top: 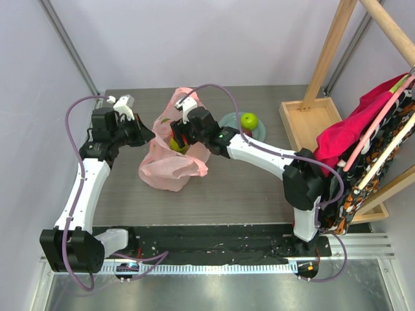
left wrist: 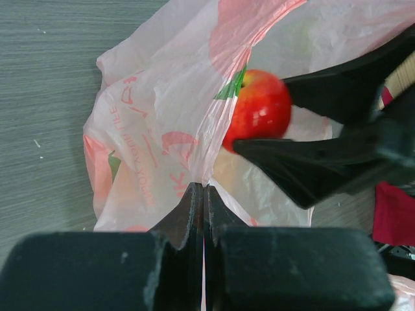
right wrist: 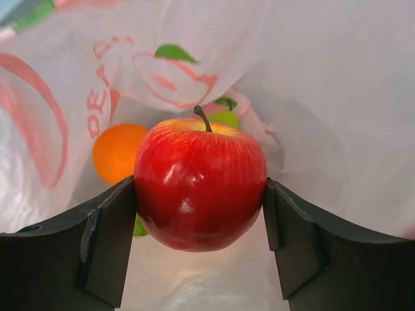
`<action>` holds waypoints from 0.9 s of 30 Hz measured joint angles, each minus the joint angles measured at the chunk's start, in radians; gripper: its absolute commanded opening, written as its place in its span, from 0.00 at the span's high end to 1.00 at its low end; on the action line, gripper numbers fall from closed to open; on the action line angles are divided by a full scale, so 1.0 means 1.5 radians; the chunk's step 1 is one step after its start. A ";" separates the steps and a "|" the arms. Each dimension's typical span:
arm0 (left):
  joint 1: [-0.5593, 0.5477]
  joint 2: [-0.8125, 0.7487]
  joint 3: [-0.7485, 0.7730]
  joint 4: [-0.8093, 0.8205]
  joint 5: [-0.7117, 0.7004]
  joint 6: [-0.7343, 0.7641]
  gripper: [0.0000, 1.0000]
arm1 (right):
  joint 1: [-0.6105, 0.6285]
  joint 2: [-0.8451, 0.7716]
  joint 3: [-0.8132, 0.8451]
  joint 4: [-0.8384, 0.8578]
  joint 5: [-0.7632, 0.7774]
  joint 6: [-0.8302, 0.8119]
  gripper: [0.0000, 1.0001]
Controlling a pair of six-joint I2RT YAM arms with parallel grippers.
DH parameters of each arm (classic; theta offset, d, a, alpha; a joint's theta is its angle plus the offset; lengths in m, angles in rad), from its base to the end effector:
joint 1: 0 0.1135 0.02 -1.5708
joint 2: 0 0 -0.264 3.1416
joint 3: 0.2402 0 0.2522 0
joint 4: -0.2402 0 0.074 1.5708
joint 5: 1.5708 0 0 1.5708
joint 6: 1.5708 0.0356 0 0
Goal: Place the fruits into the plastic bag
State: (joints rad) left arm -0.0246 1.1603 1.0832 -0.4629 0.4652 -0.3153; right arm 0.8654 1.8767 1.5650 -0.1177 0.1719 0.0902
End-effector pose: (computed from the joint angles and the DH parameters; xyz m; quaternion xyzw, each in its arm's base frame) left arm 0.2538 -0.0222 0.3421 -0.0102 0.8542 -0.2788 0.4388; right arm 0.2965 0.3388 0.3018 -0.2740 0.7938 0.1833 0.5112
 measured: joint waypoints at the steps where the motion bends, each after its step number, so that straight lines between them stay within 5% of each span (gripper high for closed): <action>1: 0.000 0.000 0.000 0.000 0.000 0.000 1.00 | -0.001 0.012 0.007 -0.009 -0.010 0.000 0.55; 12: 0.000 0.000 0.000 0.000 0.000 0.000 1.00 | 0.020 0.092 0.032 -0.073 -0.106 0.002 0.47; 17: 0.000 0.000 0.000 0.000 0.000 0.000 1.00 | 0.023 0.097 0.032 -0.087 -0.125 -0.001 0.16; 22: 0.000 0.000 0.000 0.000 0.000 0.000 1.00 | 0.023 0.097 0.032 -0.088 -0.139 -0.005 0.01; 27: 0.000 0.000 0.000 0.000 0.000 0.000 1.00 | 0.023 0.097 0.032 -0.088 -0.145 -0.008 0.00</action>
State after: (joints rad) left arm -0.0246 1.1599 1.0832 -0.4629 0.4652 -0.3157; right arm 0.8993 2.0220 1.6127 -0.2501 -0.0456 0.0784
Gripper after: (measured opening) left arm 0.012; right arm 0.994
